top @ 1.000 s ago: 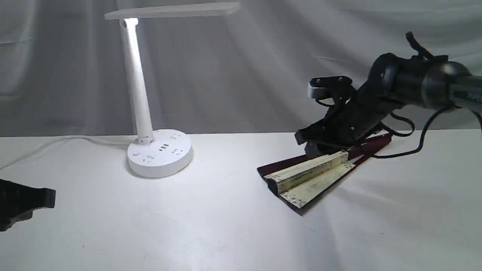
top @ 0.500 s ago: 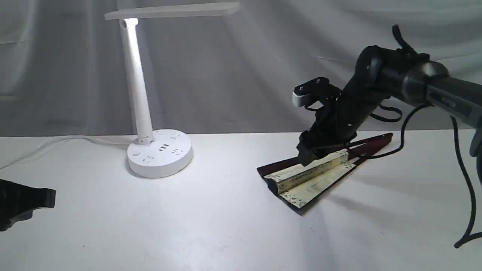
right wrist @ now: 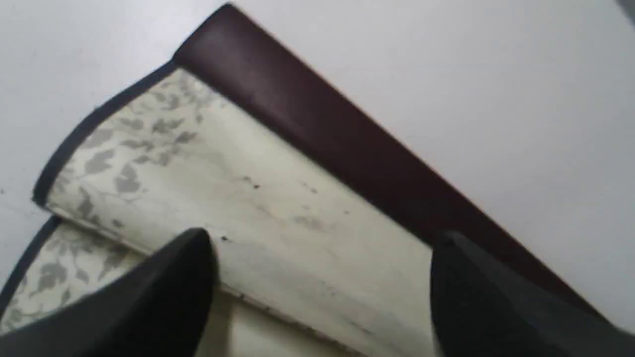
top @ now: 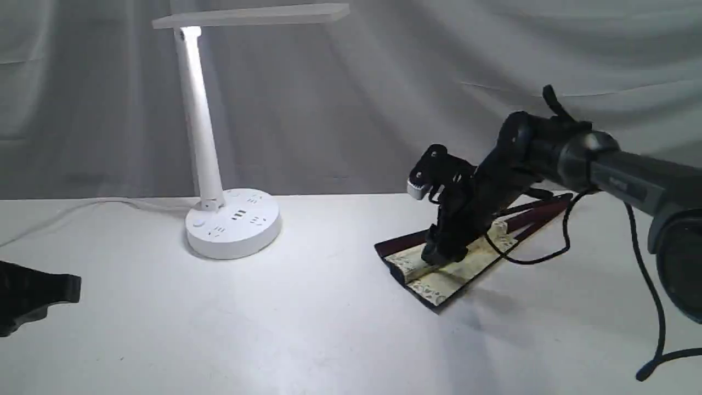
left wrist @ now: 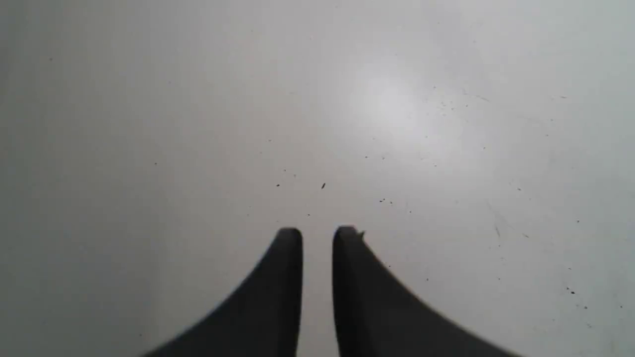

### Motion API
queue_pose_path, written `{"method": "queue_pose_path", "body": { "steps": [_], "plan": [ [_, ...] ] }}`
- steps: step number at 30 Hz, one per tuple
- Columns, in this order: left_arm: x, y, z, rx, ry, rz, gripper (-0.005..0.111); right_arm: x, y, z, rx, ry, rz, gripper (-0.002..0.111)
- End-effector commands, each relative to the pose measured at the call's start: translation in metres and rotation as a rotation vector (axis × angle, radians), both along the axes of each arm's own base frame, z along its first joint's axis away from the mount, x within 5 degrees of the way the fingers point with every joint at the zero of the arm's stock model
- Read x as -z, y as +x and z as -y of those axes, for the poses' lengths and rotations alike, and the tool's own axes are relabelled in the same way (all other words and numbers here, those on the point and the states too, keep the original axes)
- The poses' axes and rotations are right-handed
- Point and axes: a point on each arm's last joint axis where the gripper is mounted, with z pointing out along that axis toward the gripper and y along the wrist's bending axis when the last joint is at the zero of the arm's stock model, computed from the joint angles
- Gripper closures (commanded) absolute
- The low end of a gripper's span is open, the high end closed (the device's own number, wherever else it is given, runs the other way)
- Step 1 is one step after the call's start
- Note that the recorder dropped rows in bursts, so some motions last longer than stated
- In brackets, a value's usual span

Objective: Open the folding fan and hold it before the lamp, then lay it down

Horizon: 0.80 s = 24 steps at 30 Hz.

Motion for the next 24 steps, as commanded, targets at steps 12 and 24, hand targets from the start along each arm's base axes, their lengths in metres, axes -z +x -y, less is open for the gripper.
{"method": "queue_pose_path", "body": {
  "steps": [12, 24],
  "plan": [
    [-0.002, 0.001, 0.000, -0.007, -0.006, 0.008, 0.095, 0.027, -0.006, -0.007, -0.200, -0.004, -0.056, 0.046],
    [-0.002, 0.001, 0.000, -0.007, -0.006, 0.008, 0.095, 0.032, -0.011, 0.010, 0.490, 0.058, -0.278, 0.046]
  ]
}}
